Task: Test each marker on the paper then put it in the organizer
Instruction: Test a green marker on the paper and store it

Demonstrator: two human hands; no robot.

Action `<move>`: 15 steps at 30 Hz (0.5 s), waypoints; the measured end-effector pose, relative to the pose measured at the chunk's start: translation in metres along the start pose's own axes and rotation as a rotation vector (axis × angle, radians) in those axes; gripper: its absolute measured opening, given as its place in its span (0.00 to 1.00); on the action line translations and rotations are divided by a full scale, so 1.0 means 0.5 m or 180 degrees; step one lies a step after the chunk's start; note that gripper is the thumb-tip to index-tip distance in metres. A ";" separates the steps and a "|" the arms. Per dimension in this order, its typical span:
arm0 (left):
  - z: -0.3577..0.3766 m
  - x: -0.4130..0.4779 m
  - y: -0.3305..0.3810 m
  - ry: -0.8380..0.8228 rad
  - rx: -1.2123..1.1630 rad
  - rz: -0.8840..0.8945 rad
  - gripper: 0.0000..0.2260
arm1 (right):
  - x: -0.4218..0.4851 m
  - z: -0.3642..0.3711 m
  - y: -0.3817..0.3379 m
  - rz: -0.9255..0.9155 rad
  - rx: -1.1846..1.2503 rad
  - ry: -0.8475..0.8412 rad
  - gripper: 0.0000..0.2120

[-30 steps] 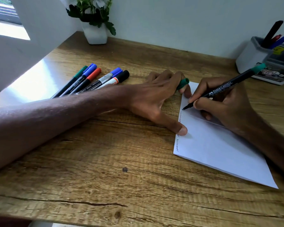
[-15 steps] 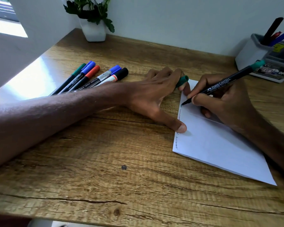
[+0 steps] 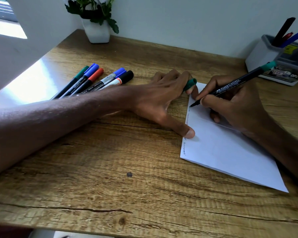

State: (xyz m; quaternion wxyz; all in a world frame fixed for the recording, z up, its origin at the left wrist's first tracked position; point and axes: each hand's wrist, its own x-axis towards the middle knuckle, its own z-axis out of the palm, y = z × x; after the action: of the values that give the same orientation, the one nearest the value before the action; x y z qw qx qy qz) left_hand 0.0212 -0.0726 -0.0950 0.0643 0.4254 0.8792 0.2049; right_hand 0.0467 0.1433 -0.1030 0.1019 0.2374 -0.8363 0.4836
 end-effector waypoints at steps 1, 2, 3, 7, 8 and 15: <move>0.000 0.000 0.000 0.0018 0.0017 0.0019 0.38 | 0.000 0.000 0.000 0.0005 0.0017 0.0015 0.05; 0.000 0.000 0.001 0.0028 0.0021 0.0032 0.38 | 0.001 0.000 0.000 0.0011 0.0028 0.0029 0.06; 0.000 0.000 0.000 0.0025 0.0019 0.0032 0.39 | 0.001 0.000 0.000 0.0015 0.0027 0.0035 0.06; 0.000 0.001 0.000 0.0018 0.0013 0.0017 0.37 | 0.001 0.000 0.000 0.0032 -0.0031 0.0041 0.04; -0.001 0.000 0.002 0.0025 -0.0003 0.0022 0.37 | 0.001 0.000 -0.001 0.0043 -0.0025 0.0061 0.04; -0.001 0.001 0.000 -0.0024 -0.0120 -0.0170 0.29 | 0.002 0.000 0.001 0.0048 -0.0011 0.0084 0.04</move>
State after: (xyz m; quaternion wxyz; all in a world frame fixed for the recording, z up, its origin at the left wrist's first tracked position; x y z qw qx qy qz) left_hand 0.0210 -0.0724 -0.0945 0.0811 0.4013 0.8859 0.2181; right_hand 0.0454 0.1430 -0.1030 0.1097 0.2245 -0.8375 0.4860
